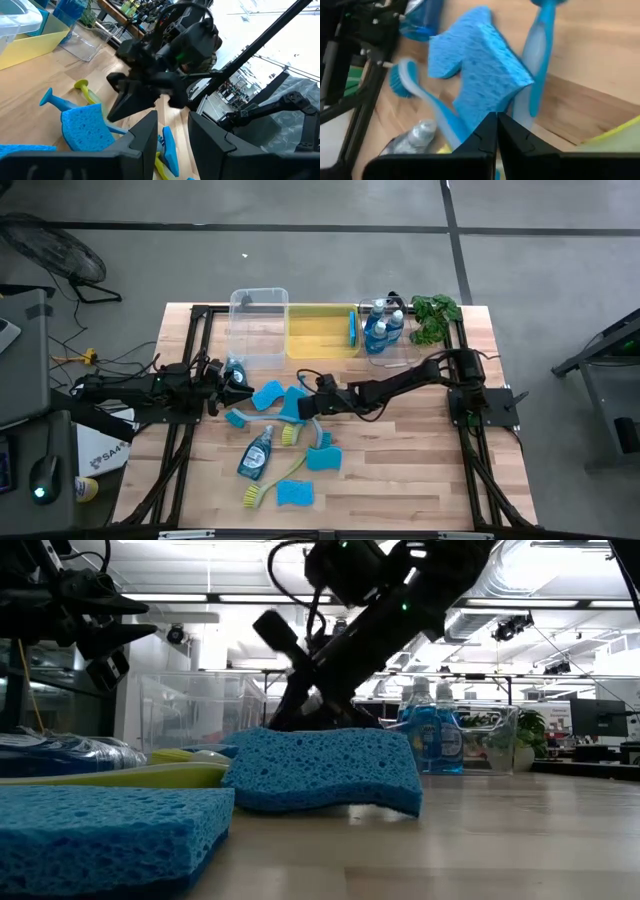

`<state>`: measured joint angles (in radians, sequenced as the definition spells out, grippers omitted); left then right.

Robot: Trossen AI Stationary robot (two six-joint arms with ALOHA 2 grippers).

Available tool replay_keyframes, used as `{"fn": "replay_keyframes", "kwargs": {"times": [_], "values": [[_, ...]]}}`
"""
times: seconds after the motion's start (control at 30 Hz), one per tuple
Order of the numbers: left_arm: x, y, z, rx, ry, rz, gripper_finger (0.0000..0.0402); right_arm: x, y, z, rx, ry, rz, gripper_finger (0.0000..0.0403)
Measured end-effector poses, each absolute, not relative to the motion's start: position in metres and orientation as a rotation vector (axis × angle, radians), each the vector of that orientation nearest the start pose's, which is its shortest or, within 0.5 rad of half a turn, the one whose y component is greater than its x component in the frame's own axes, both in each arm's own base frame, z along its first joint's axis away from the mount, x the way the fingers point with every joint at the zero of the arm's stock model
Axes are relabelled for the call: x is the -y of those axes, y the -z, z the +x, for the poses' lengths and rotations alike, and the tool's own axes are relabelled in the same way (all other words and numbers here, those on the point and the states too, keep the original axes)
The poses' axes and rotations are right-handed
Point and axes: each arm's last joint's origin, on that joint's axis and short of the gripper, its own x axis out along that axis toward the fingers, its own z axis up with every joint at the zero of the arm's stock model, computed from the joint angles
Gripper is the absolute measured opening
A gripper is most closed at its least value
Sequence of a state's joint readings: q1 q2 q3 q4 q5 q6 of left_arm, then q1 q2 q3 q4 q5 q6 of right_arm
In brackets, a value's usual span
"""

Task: Pick & Place Kitchen Sink Supplies
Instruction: Put the blue sponge into the yellow bin

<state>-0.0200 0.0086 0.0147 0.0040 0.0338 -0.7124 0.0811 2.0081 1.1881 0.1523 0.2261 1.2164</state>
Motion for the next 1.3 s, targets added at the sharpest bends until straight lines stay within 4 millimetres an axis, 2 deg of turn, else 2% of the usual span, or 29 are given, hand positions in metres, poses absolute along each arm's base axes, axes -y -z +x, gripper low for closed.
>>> {"fn": "replay_keyframes", "kwargs": {"times": [0.33, 0.43, 0.6, 0.7, 0.87, 1.07, 1.3], "values": [[0.003, -0.168, 0.097, -0.010, 0.055, -0.712, 0.0105, -0.021, -0.192, 0.399, -0.462, 0.549, 0.950, 0.0001], [0.003, -0.168, 0.097, -0.009, 0.055, -0.712, 0.0105, -0.021, -0.196, 0.396, -0.474, 0.544, 0.950, 0.0001], [0.003, -0.168, 0.097, -0.009, 0.055, -0.712, 0.0105, -0.029, -0.192, 0.393, -0.547, 0.538, 0.993, 0.0007], [0.003, -0.168, 0.097, -0.009, 0.055, -0.712, 0.0105, -0.036, -0.190, 0.391, -0.626, 0.462, 1.016, 0.0019], [0.003, -0.168, 0.097, -0.010, 0.055, -0.712, 0.0105, -0.056, -0.188, 0.387, -0.768, 0.324, 1.034, 0.0051], [0.003, -0.168, 0.097, -0.010, 0.055, -0.712, 0.0105, -0.077, -0.183, 0.377, -0.961, 0.186, 1.010, 0.0113], [0.003, -0.168, 0.097, -0.009, 0.055, -0.712, 0.0105, -0.091, -0.193, 0.362, -1.076, 0.025, 0.895, 0.0195]]}}
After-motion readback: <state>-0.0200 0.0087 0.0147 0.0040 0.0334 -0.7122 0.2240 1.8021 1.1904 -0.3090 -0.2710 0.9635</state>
